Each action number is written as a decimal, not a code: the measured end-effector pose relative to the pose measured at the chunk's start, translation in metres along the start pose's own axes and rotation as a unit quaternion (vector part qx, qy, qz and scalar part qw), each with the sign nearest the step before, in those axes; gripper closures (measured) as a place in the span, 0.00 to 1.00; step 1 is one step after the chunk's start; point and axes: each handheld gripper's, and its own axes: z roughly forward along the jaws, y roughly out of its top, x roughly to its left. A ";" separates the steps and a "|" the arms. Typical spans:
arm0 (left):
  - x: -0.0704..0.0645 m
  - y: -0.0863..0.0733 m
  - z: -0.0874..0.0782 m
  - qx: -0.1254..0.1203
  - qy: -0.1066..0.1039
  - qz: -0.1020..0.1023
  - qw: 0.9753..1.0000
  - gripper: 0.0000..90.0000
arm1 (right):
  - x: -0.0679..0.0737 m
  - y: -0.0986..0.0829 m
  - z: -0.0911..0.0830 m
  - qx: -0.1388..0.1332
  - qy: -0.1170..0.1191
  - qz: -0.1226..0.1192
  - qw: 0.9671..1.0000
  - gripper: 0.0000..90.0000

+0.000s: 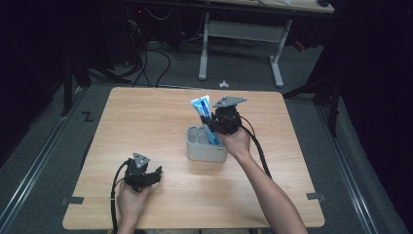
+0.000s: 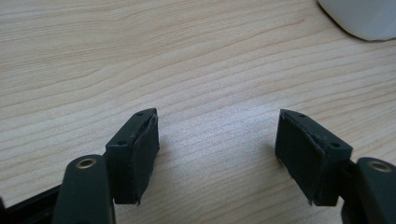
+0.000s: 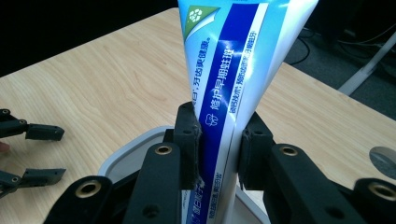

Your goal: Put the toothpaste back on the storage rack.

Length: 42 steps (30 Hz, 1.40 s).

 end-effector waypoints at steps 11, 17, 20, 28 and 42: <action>0.000 0.000 0.000 0.000 0.000 0.000 1.000 0.34 | -0.002 -0.008 0.006 0.010 -0.002 0.007 1.000 0.81; 0.000 0.000 0.000 0.000 0.001 -0.001 1.000 0.34 | -0.002 -0.012 0.007 0.012 0.000 0.010 1.000 0.81; 0.000 0.000 0.000 0.000 0.001 -0.001 1.000 0.34 | 0.000 -0.012 0.007 0.013 0.001 0.009 1.000 0.81; 0.000 0.000 0.000 0.000 0.002 -0.001 1.000 0.34 | 0.003 -0.015 0.010 0.021 0.002 -0.003 1.000 0.80; 0.000 0.000 0.000 0.000 0.002 -0.001 1.000 0.34 | 0.002 -0.027 0.011 0.024 0.006 0.001 1.000 0.80</action>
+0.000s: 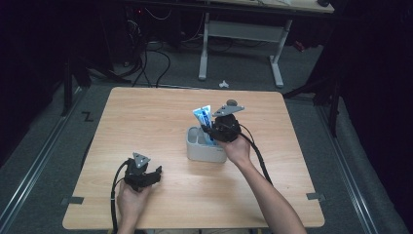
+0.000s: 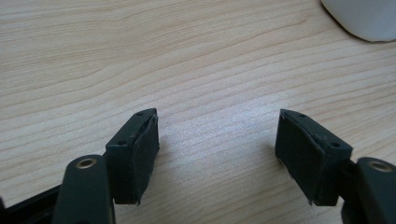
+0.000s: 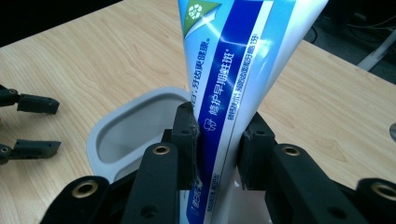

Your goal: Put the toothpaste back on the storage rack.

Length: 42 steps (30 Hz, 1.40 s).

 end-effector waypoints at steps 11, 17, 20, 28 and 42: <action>0.000 0.000 0.000 0.000 -0.001 0.000 1.000 0.34 | 0.004 -0.003 0.005 0.011 0.001 -0.004 1.000 0.79; 0.000 0.000 0.000 0.000 -0.001 0.000 1.000 0.34 | 0.004 -0.003 0.006 0.010 0.002 -0.001 1.000 0.78; 0.000 0.000 0.000 0.001 -0.001 0.000 1.000 0.34 | 0.005 -0.003 0.005 0.011 0.000 -0.003 1.000 0.78; 0.000 0.000 0.000 0.000 -0.002 0.002 1.000 0.34 | 0.004 -0.001 0.001 0.004 0.001 0.007 1.000 0.64; 0.000 0.000 0.000 0.000 -0.002 0.002 1.000 0.34 | 0.005 0.001 -0.011 -0.013 0.004 0.009 1.000 0.54</action>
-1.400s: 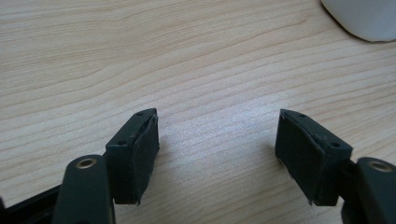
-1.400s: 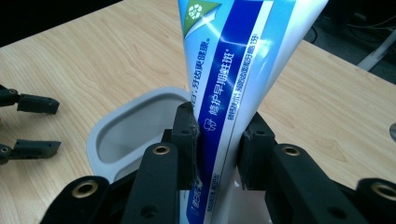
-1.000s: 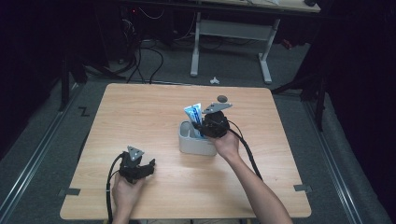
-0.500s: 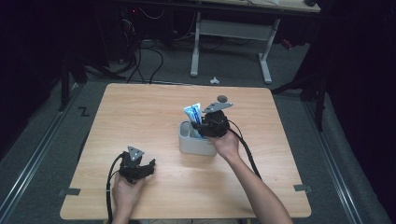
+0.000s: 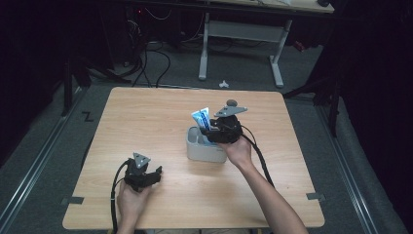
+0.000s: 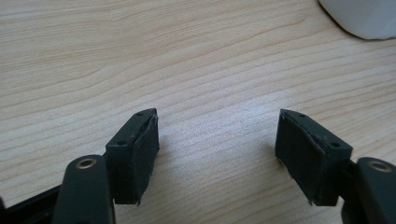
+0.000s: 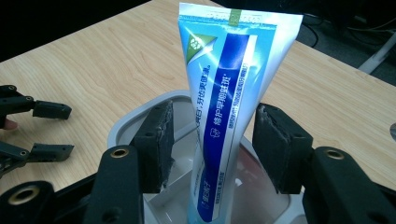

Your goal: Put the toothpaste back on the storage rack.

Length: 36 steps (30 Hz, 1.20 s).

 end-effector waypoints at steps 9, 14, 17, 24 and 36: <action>0.000 0.000 0.000 0.000 0.000 0.000 1.000 0.34 | -0.001 0.001 -0.009 -0.015 0.001 0.005 1.000 0.54; 0.000 0.000 0.000 0.001 -0.001 0.000 1.000 0.34 | -0.003 0.001 -0.015 -0.023 0.000 0.004 1.000 0.54; 0.000 0.000 0.000 0.001 -0.001 0.000 1.000 0.34 | -0.004 0.002 -0.018 -0.028 0.000 0.005 1.000 0.54; 0.000 0.000 0.000 0.001 -0.001 0.000 1.000 0.34 | -0.008 0.002 -0.027 -0.040 0.003 0.015 0.999 0.54; 0.000 0.000 0.000 0.001 0.000 0.000 1.000 0.34 | -0.014 0.000 -0.040 -0.051 -0.002 0.024 0.998 0.55</action>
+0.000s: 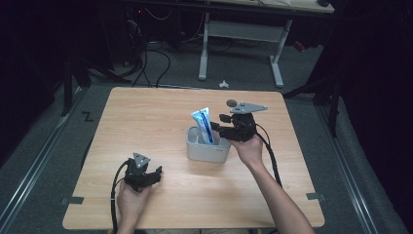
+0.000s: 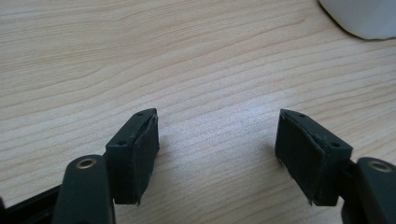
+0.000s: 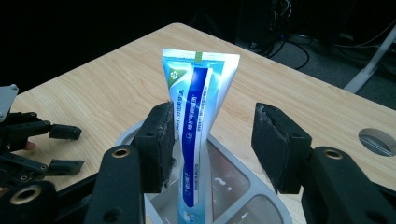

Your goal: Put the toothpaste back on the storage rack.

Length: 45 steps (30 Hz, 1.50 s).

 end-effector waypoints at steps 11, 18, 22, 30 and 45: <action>0.000 0.000 0.000 0.000 0.000 0.000 1.000 0.34 | -0.005 -0.001 -0.011 -0.011 -0.003 0.003 1.000 0.55; 0.000 0.000 0.000 0.000 0.000 0.000 1.000 0.34 | -0.009 -0.001 -0.019 -0.017 -0.004 0.011 1.000 0.56; 0.000 0.000 0.000 0.000 0.000 0.000 1.000 0.34 | -0.011 -0.001 -0.023 -0.021 -0.007 0.015 1.000 0.56; 0.000 0.000 0.000 0.000 0.000 0.000 1.000 0.34 | -0.014 -0.001 -0.031 -0.025 -0.009 0.014 1.000 0.56; 0.000 0.000 0.000 0.000 0.000 -0.001 1.000 0.34 | -0.018 -0.003 -0.049 -0.038 -0.010 0.018 0.999 0.56</action>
